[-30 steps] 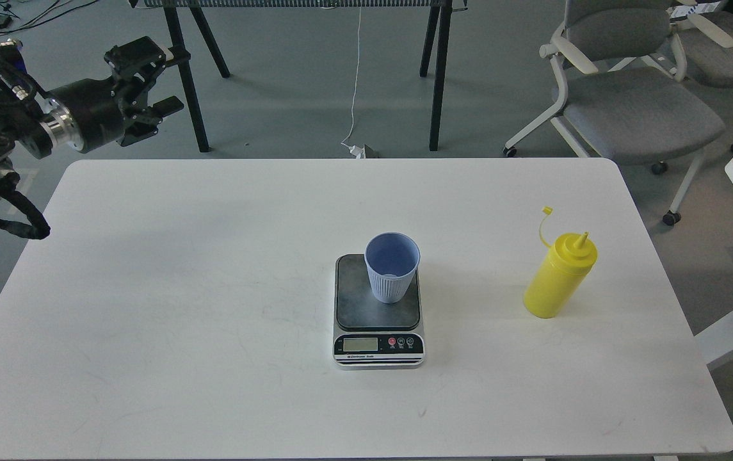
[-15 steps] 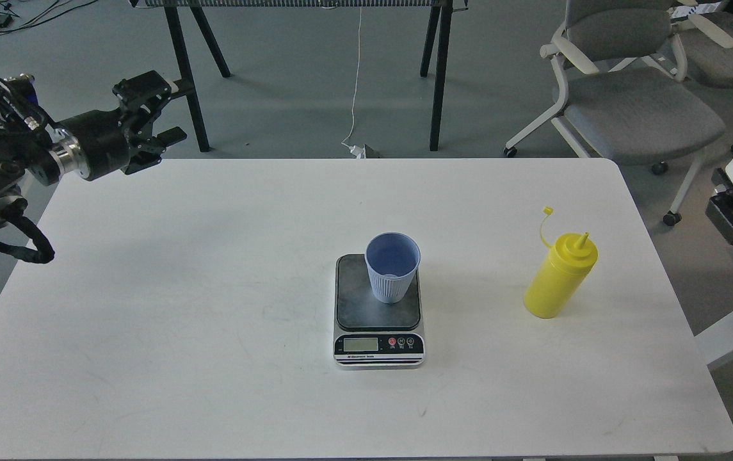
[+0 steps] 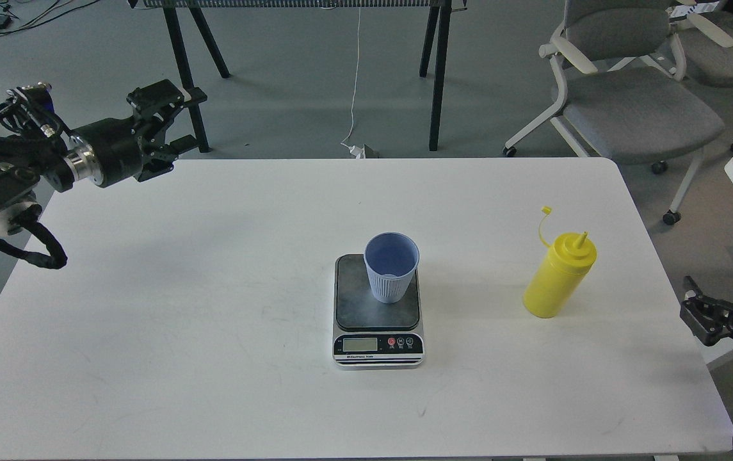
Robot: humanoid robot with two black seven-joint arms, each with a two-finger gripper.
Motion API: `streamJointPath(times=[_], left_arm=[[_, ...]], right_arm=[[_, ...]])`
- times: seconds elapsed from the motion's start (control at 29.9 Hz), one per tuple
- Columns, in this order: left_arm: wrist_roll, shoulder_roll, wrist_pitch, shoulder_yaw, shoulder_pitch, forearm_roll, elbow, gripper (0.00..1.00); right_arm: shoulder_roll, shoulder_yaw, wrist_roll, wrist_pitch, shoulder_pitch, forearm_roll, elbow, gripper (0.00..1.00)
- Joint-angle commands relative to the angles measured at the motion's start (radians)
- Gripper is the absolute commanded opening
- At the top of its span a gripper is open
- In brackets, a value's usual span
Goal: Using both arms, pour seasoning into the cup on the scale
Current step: 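Bring the right gripper in low toward the yellow bottle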
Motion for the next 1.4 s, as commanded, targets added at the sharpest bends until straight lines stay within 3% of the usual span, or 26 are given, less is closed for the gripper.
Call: streamJointPath(times=[0.0, 0.7, 1.37], left_arm=[[0.000, 0.001, 0.000, 0.002, 0.006, -0.001, 0.001, 0.99], [0.000, 0.004, 0.000, 0.002, 0.029, 0.001, 0.008, 0.99], [0.000, 0.003, 0.000, 0.000, 0.043, 0.001, 0.006, 0.99]], right_arm=[[0.063, -0.002, 0.003, 0.000, -0.001, -0.071, -0.004, 0.99], [0.303, -0.013, 0.013, 0.000, 0.011, -0.328, -0.070, 0.99], [0.384, -0.016, 0.013, 0.000, 0.099, -0.413, -0.173, 0.99]])
